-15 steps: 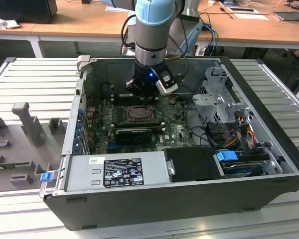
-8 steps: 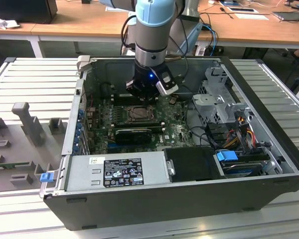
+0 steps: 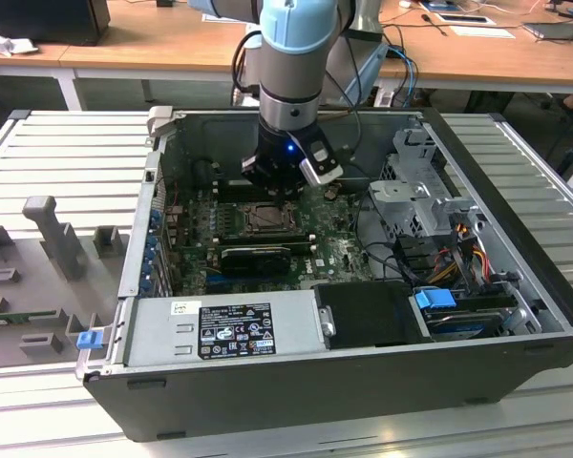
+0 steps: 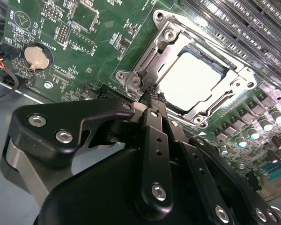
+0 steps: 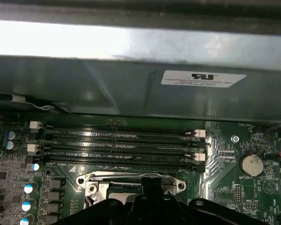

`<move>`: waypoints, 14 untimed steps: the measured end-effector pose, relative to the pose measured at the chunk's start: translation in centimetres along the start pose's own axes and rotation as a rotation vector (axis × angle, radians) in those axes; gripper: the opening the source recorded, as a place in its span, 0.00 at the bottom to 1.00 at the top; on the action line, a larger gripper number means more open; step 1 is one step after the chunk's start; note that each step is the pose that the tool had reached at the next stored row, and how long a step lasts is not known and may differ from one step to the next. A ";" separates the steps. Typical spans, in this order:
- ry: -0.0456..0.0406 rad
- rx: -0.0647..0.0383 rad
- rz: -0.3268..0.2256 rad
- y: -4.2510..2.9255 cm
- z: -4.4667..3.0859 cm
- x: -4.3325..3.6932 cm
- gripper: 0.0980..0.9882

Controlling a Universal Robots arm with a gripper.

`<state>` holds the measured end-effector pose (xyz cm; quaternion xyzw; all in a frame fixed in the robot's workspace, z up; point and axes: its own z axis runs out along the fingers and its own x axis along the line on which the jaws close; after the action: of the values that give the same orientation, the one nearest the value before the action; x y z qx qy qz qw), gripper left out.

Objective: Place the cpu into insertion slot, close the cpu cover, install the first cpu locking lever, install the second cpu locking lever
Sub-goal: 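Install the second cpu locking lever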

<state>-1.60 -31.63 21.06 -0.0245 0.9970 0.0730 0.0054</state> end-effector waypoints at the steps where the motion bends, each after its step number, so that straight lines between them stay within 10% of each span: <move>1: 0.0000 0.000 0.000 -0.09 -0.01 0.00 0.01; 14: 0.0000 0.001 0.000 -0.43 -1.00 0.02 0.01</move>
<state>-1.61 -32.20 21.99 -0.0244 0.9970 0.0727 0.0054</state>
